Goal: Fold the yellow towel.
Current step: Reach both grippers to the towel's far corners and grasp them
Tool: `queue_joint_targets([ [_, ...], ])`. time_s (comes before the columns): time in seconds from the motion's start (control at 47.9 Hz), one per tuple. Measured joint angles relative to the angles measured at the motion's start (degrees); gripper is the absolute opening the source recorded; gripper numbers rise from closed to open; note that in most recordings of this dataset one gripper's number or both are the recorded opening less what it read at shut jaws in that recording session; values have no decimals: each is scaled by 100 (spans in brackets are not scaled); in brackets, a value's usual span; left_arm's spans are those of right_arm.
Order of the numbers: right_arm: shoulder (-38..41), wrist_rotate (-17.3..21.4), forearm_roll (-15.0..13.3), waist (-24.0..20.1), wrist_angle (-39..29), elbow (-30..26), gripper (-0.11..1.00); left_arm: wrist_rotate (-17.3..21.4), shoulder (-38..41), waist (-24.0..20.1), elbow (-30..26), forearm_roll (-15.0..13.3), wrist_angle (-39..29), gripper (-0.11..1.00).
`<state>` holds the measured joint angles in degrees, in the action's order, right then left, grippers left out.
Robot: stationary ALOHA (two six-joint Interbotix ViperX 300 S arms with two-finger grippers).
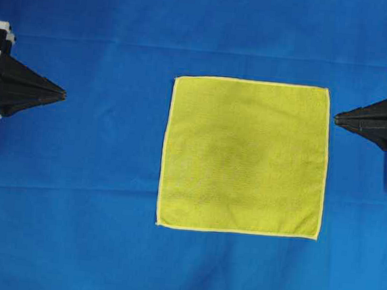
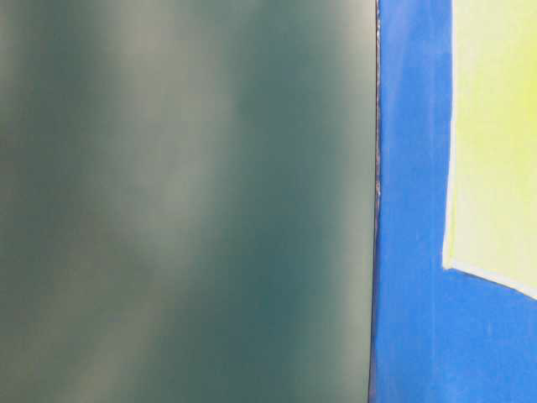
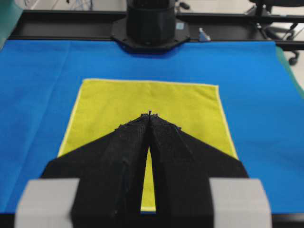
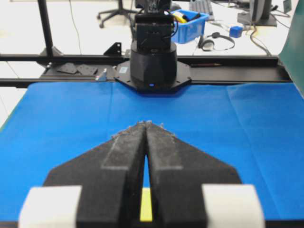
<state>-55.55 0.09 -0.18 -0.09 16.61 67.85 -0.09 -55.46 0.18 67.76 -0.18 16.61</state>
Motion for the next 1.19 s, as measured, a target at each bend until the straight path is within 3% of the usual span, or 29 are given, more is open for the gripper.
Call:
queue_joint_targets([
  [0.292, 9, -9, 0, 185, -659, -272, 0, -9, 352, 0, -167, -114, 88, 0],
  [0.668, 141, 70, 0, 1468, -2039, -299, 0, -18, 2065, -545, -809, -114, 229, 2],
  [0.793, 396, 114, 0, 1898, -2435, -264, 3, -9, 2804, -747, -1160, -123, 237, 28],
  [0.96, 984, 132, 0, 2435, -2637, -167, 49, -18, 3858, -1046, -1626, -123, 229, 77],
  [1.023, 1318, 132, -9, 2610, -2646, -132, 58, -70, 4298, -1178, -1802, -123, 229, 80],
  [1.19, 2259, 123, -70, 2839, -2584, -105, 52, -62, 5414, -1477, -2285, -123, 229, 78],
])
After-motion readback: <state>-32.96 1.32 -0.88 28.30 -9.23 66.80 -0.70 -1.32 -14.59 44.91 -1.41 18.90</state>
